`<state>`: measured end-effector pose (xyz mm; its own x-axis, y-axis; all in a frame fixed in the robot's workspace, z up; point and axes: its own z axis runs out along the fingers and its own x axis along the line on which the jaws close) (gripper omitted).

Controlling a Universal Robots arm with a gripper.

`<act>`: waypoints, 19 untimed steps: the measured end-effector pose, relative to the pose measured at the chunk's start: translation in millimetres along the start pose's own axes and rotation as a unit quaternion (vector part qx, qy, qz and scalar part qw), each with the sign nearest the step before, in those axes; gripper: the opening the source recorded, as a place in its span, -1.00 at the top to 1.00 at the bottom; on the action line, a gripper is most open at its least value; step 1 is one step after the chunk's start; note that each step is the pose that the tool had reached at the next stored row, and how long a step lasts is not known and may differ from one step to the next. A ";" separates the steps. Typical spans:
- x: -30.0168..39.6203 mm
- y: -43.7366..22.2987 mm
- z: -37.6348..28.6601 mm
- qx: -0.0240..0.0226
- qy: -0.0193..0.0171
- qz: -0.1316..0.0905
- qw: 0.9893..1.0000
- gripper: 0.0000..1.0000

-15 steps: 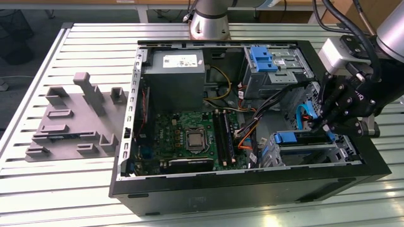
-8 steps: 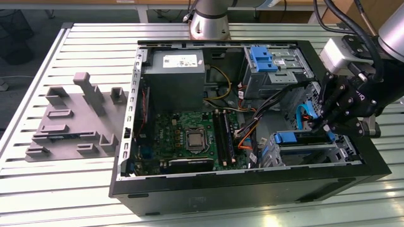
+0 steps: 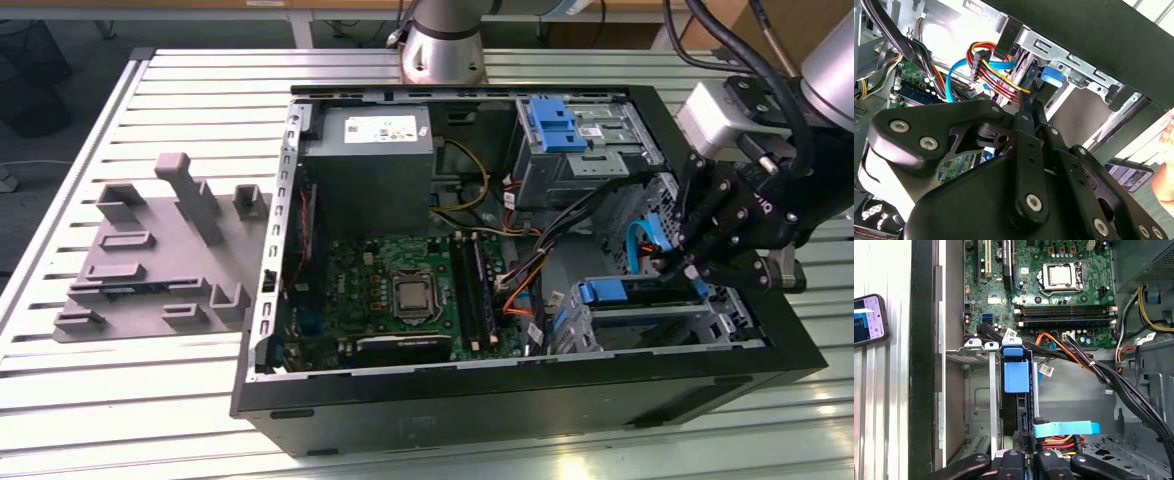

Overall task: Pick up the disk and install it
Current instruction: 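Insert the first disk wire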

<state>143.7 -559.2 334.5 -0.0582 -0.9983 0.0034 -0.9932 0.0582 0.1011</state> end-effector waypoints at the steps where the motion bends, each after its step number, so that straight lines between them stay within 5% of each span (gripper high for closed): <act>1: 0.0 0.0 0.0 0.000 0.000 0.000 1.000 0.68; 19: 0.0 -0.5 4.5 -0.005 -0.002 0.000 1.000 0.68</act>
<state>143.8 -559.3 330.0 -0.0581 -0.9983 -0.0005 -0.9920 0.0577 0.1120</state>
